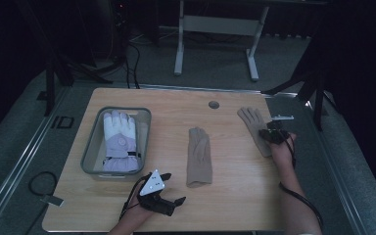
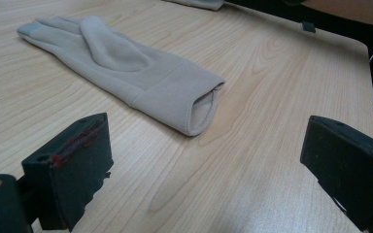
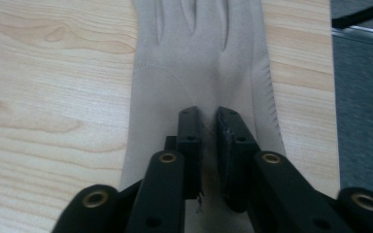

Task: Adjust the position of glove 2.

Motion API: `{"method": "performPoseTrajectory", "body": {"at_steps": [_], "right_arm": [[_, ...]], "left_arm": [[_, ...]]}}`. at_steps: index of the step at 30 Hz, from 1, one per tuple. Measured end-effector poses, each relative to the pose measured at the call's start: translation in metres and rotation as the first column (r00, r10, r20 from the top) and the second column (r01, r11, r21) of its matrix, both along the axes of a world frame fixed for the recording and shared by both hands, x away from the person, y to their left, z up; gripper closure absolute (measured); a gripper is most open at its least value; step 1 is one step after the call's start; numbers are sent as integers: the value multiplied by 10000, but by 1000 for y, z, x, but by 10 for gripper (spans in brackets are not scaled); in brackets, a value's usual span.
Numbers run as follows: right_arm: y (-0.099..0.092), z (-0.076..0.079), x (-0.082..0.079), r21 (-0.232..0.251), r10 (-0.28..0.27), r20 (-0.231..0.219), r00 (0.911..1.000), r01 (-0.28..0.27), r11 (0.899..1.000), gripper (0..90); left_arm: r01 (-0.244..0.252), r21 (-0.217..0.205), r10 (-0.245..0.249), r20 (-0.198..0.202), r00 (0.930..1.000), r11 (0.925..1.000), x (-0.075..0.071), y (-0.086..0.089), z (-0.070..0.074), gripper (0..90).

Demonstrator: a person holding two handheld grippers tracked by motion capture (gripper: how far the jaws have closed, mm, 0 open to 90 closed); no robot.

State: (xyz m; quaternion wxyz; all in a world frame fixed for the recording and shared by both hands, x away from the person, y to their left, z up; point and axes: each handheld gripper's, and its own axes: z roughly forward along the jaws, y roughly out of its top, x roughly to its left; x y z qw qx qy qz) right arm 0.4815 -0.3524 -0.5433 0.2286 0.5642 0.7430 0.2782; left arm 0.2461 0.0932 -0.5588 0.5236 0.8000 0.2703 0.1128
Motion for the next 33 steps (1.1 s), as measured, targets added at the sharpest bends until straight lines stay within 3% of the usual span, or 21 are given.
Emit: {"method": "performPoseTrajectory", "body": {"at_steps": [3, 5, 8, 11, 16, 21, 24, 28, 33], "right_arm": [[5, 4, -1, 95, -513, -107, 9986, 514, 9986, 836], [7, 7, -6, 249, -736, 56, 9973, 734, 9970, 837], [8, 14, -16, 973, -1166, 175, 9930, 1144, 9887, 839], [9, 21, -30, 1584, -1636, 112, 9865, 1598, 9744, 843], [18, 30, -60, 1738, -1965, 552, 9790, 1844, 9674, 843], [23, 39, -94, 2173, -2420, 917, 9659, 2177, 9515, 842], [28, 33, -115, 1985, -2519, 912, 9635, 2302, 9527, 841], [32, 20, -136, 2017, -2489, 486, 9673, 2346, 9510, 839], [35, 7, -145, 1938, -2385, 93, 9711, 2322, 9532, 825]], "left_arm": [[8, -169, -10, -106, 9999, 9999, 1, 1, 0, 46], [-16, -185, 14, -97, 10000, 9998, 1, 2, 1, 46], [-64, -134, 64, -1, 10000, 9999, 1, 2, 2, 46], [-56, 13, 56, 108, 9999, 10000, 0, 1, 2, 46], [-49, 13, 49, 137, 9999, 10000, 0, 0, 3, 46], [-45, 24, 44, 204, 9998, 10000, 0, 2, 5, 46], [-109, -41, 110, 299, 9995, 9999, -1, 4, 8, 46], [-95, -55, 97, 306, 9995, 9999, 0, 5, 8, 46], [21, -19, -20, 340, 9994, 10000, 0, 3, 8, 46]]}}
